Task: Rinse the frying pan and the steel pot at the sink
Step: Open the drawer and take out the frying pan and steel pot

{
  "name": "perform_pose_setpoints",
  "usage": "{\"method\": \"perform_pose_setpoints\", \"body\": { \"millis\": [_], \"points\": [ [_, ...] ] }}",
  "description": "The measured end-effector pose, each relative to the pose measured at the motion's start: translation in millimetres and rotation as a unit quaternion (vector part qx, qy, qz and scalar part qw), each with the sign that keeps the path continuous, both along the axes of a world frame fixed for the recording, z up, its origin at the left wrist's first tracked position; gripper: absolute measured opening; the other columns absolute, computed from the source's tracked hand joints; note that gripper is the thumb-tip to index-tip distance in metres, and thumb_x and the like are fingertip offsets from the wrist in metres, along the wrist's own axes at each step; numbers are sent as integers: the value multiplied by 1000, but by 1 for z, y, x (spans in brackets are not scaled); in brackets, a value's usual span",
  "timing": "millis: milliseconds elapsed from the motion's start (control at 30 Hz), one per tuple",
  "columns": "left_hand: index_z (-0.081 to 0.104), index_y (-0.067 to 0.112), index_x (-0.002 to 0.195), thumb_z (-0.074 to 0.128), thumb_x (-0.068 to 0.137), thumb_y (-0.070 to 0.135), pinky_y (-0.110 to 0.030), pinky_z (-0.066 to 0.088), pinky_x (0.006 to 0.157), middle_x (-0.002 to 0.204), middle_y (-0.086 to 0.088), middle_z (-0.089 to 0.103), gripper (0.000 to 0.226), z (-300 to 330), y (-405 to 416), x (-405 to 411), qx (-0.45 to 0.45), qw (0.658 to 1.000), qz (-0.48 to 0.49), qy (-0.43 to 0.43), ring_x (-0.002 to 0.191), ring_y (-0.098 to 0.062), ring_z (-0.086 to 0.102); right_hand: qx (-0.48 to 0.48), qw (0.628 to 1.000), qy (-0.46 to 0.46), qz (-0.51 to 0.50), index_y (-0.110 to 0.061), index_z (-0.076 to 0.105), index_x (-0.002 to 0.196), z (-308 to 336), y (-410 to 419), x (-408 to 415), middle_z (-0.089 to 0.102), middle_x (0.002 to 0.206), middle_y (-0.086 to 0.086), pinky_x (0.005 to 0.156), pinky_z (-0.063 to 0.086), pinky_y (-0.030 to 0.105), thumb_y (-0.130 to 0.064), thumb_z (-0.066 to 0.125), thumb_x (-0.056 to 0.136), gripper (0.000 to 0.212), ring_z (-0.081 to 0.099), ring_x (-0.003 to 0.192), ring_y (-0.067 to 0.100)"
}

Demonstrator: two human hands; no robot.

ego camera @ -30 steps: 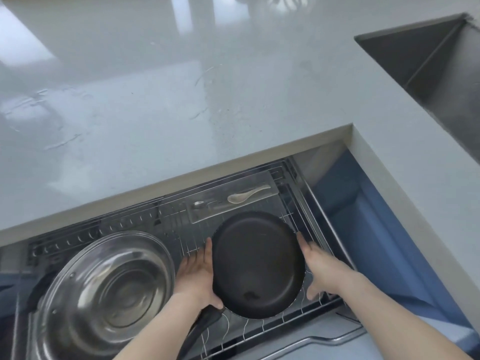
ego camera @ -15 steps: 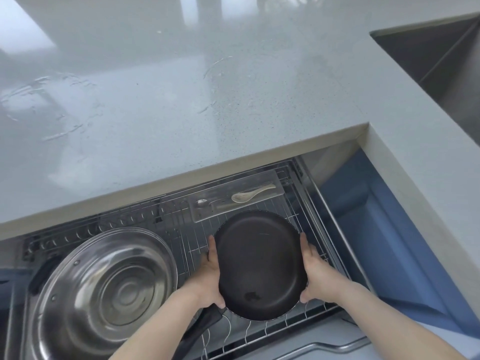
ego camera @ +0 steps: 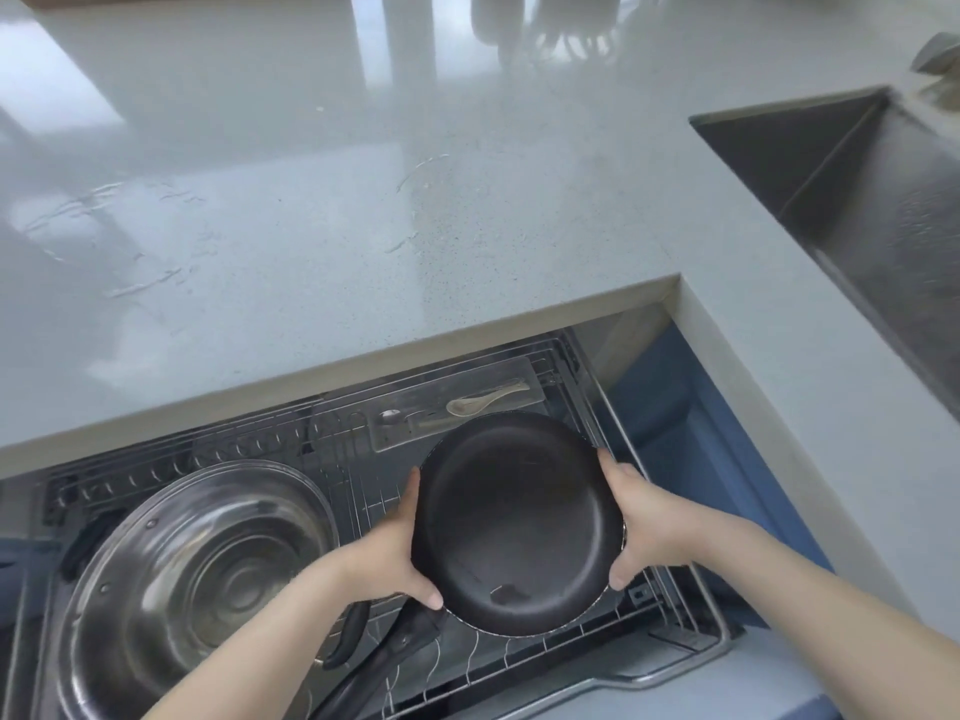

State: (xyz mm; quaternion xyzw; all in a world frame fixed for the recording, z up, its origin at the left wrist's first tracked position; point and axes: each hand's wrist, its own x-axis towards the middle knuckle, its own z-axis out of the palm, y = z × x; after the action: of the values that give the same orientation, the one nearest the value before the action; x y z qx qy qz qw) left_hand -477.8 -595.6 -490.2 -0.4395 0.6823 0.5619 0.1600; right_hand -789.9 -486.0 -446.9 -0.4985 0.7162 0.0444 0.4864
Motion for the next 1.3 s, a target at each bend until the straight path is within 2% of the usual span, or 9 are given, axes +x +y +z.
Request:
{"method": "perform_pose_setpoints", "body": {
  "millis": [133, 233, 333, 400, 533, 900, 1033, 1133, 1300],
  "points": [
    [-29, 35, 147, 90, 60, 14, -19, 33, 108, 147, 11, 33, 148, 38, -9, 4, 12, 999, -26, 33, 135, -11, 37, 14, 1000, -4, 16, -30, -27, 149, 39, -1, 0, -2, 161, -1, 111, 36, 36, -38, 93, 47, 157, 32, 140, 23],
    [-25, 36, 148, 90, 60, 13, -22, 27, 111, 151, 12, 24, 147, 67, -9, 12, 10, 999, -31, 30, 140, -11, 26, 20, 1000, -7, 21, -25, -28, 149, 72, 1, 7, -14, 161, 2, 106, 38, 28, -31, 91, 59, 149, 50, 123, 18],
    [-28, 35, 149, 91, 60, 12, -25, 25, 114, 157, 10, 12, 150, 94, -3, 20, -4, 1000, -14, 16, 142, -11, 19, 9, 1000, -7, 21, -25, -28, 149, 101, 6, 17, -4, 160, -2, 94, 44, 23, -31, 90, 60, 148, 57, 97, 7],
    [-32, 37, 147, 92, 58, 18, -32, 25, 118, 162, 5, 6, 154, 110, 3, 25, -18, 1000, -6, 3, 146, -16, 17, -7, 1000, -7, 24, -25, -28, 149, 115, 12, 22, 3, 158, -3, 89, 45, 22, -32, 90, 59, 148, 58, 94, 6],
    [-36, 41, 143, 93, 57, 25, -39, 23, 120, 164, 4, -6, 155, 139, 20, 35, -39, 999, 1, -19, 149, -17, 15, -43, 999, -1, 33, -27, -27, 149, 139, 29, 31, 5, 158, -2, 98, 44, 28, -35, 91, 56, 151, 53, 120, 24],
    [-35, 37, 144, 90, 66, 17, -32, 18, 120, 162, 11, -4, 149, 217, 40, 42, -81, 997, 2, 0, 148, -12, 12, -126, 991, 5, 40, -24, -24, 151, 207, 52, 33, 6, 158, -8, 108, 29, 24, -43, 89, 52, 151, 28, 138, 12],
    [-30, 37, 147, 89, 67, 13, -24, 27, 111, 152, 18, 11, 145, 261, -3, 34, -110, 994, -12, 19, 141, -9, 24, -179, 982, 21, 48, -18, -15, 153, 245, 8, 26, 14, 157, -2, 112, 23, 23, -40, 91, 52, 148, 22, 140, 11],
    [-20, 28, 151, 85, 72, 7, -6, 31, 85, 139, 17, 21, 133, 288, -54, 22, -164, 986, -35, 17, 127, -6, 33, -212, 977, 11, 29, -17, -10, 154, 256, -38, 20, 13, 160, -2, 116, 18, 25, -38, 93, 51, 147, 14, 145, 12],
    [-27, 33, 150, 83, 75, 9, -24, 33, 96, 161, 3, 16, 135, 301, -155, 6, -162, 986, -22, -35, 120, -12, 41, -233, 972, -3, -13, -13, 2, 154, 243, -121, 13, 26, 154, 5, 105, 23, 18, -28, 93, 57, 133, 25, 141, 16]
  ]
}}
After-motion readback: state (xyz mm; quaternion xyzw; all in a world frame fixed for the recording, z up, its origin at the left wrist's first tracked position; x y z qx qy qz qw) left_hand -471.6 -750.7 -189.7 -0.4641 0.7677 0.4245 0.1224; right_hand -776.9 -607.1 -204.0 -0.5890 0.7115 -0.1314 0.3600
